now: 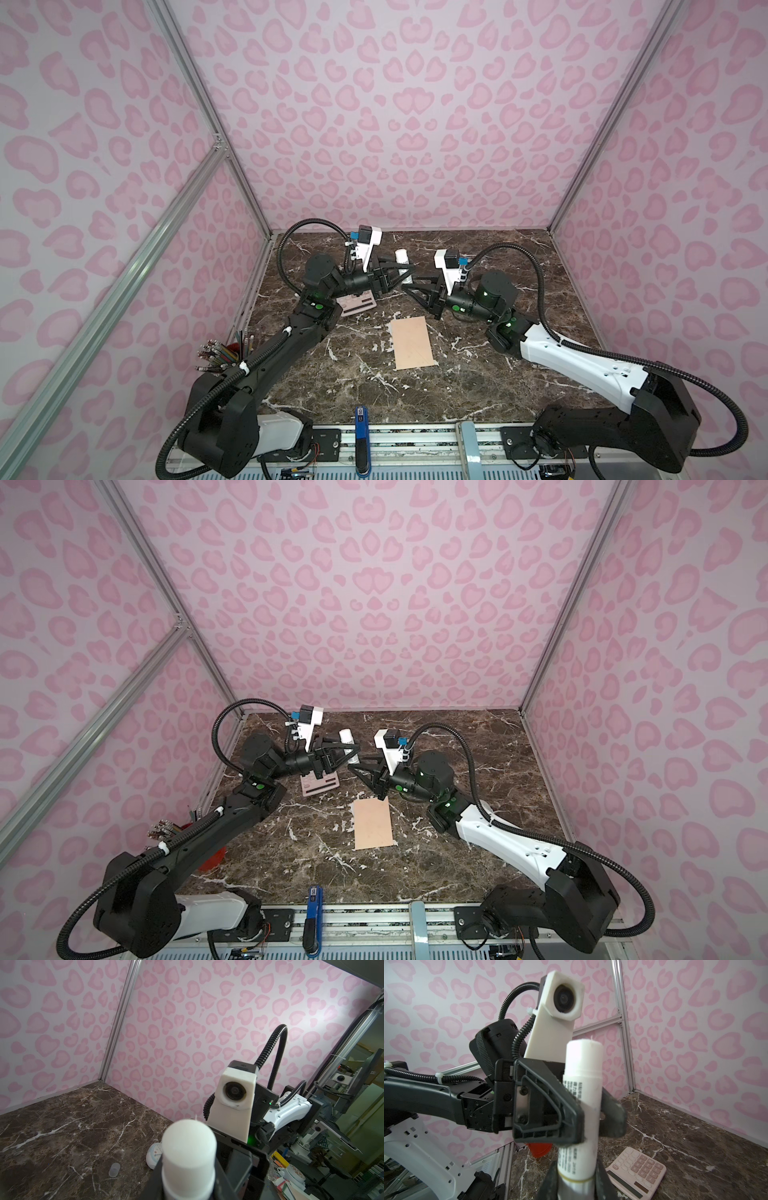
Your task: Place the letter into the envelope and seal it
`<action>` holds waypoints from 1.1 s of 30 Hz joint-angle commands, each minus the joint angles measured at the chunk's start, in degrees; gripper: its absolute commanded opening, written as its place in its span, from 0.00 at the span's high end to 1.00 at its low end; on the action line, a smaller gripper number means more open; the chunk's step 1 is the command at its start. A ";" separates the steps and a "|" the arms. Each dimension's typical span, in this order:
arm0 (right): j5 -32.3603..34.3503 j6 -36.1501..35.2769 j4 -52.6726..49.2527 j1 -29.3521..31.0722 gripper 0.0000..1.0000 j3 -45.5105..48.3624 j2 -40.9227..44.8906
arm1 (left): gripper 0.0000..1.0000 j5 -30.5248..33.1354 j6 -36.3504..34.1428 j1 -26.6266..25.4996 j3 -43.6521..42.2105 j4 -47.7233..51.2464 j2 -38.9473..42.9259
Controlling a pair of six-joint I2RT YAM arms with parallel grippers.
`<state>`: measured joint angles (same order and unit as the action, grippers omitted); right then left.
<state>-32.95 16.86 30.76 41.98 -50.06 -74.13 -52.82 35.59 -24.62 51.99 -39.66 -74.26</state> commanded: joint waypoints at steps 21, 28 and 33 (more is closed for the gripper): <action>60.54 -26.80 -3.36 28.00 0.83 -10.05 -2.93 | 0.97 35.27 -6.96 -6.58 -3.29 15.86 8.41; 57.41 -22.01 -7.34 27.02 0.66 -6.85 0.49 | 0.96 33.76 -5.59 -6.14 -2.69 15.25 8.34; 47.21 -17.09 -10.78 22.63 0.62 -1.06 6.19 | 0.96 27.73 -2.58 -3.19 -0.89 12.47 7.04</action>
<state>23.00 -3.42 20.38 66.26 -53.47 -69.91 -22.92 31.51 -29.02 49.93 -24.56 -66.89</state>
